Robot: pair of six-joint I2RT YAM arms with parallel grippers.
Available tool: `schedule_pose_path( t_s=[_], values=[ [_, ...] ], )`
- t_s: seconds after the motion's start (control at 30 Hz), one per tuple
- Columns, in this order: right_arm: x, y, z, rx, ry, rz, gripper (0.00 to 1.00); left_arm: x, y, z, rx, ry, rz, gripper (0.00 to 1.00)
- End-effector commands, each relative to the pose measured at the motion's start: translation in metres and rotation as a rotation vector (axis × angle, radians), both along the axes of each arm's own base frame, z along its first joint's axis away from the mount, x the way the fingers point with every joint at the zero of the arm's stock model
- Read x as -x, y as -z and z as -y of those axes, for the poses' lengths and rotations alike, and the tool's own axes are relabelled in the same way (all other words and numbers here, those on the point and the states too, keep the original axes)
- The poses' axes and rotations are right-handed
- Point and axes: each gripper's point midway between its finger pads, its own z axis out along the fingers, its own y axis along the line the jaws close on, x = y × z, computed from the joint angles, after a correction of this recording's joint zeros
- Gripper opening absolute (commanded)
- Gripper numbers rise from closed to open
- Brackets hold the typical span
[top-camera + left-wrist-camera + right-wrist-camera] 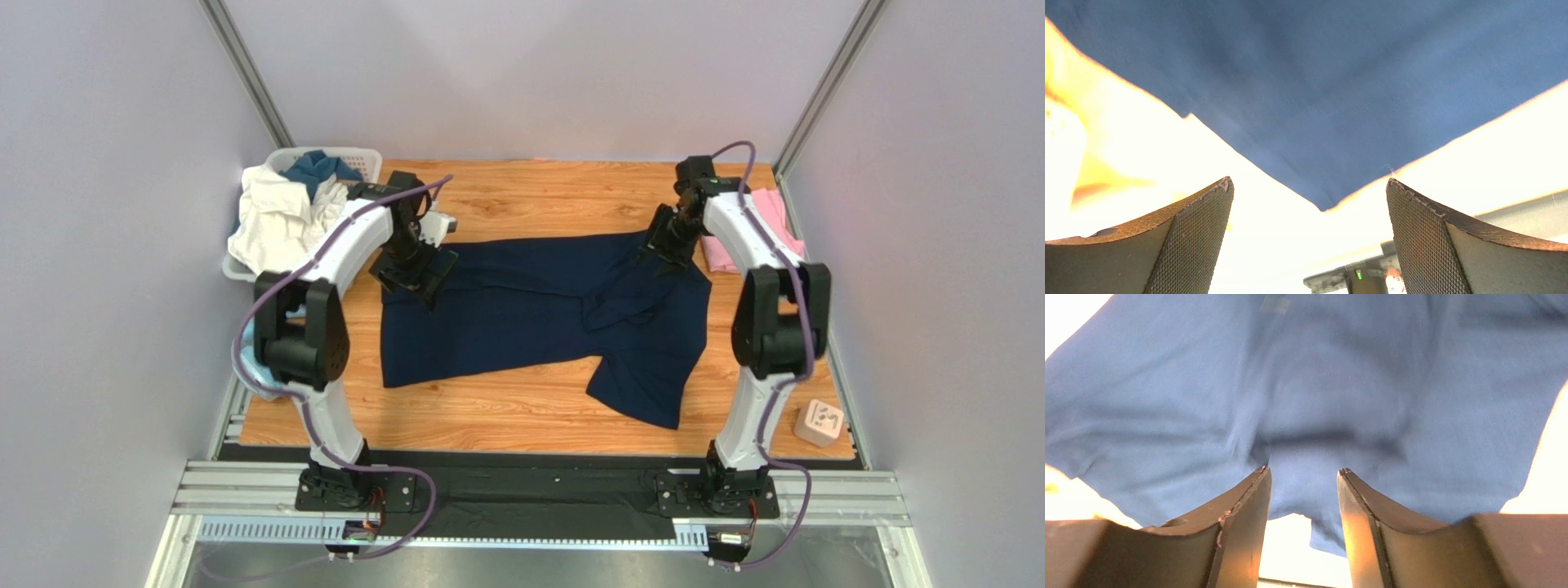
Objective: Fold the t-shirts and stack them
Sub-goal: Fold the flattened tshirt in 1/3 of the way, then grap the side of the flattened tshirt closest away from the robot with both arms
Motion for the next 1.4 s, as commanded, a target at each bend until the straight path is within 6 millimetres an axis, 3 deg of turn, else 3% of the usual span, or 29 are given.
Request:
schedule_pose_path(
  t_s=[0.0,0.07,0.1,0.13,0.2,0.23,0.3,0.33,0.47,0.67,0.93,1.37],
  values=[
    [0.048,-0.068,-0.006,0.001,-0.028,0.162,0.52,0.050,-0.036,0.014,0.085,0.107,0.049,0.99],
    [0.072,-0.062,-0.009,-0.005,-0.035,0.150,0.52,0.076,-0.017,0.005,0.056,0.125,-0.004,0.99],
    [0.103,-0.036,-0.010,0.004,-0.039,0.072,0.51,0.080,-0.016,0.001,0.045,0.136,0.011,0.99],
    [0.117,-0.040,-0.013,-0.013,-0.043,0.095,0.50,0.094,-0.003,-0.005,0.023,0.140,-0.027,0.99],
    [0.144,-0.020,-0.018,-0.020,-0.030,0.055,0.48,0.101,0.006,-0.012,-0.007,0.149,-0.024,0.99],
    [0.171,-0.001,-0.016,-0.015,-0.027,0.011,0.47,0.110,0.015,-0.016,-0.022,0.153,-0.054,0.99],
    [0.189,0.013,-0.020,-0.032,-0.003,-0.005,0.47,0.109,0.024,-0.024,-0.074,0.151,-0.049,0.98],
    [0.209,0.031,-0.017,-0.026,0.009,-0.055,0.46,0.113,0.028,-0.027,-0.085,0.151,-0.059,0.98],
    [0.233,0.044,-0.017,-0.043,0.032,-0.073,0.47,0.121,0.037,-0.028,-0.089,0.140,-0.095,0.98],
    [0.254,0.045,-0.005,0.039,0.042,-0.095,0.48,0.117,0.044,-0.025,-0.090,0.120,-0.098,0.98],
    [0.262,0.038,0.003,0.084,0.088,-0.098,0.51,0.103,0.053,-0.024,-0.109,0.104,-0.089,0.98],
    [0.282,0.067,0.028,0.219,0.188,-0.196,0.52,0.094,0.060,-0.023,-0.115,0.101,-0.076,0.98]
  ],
)
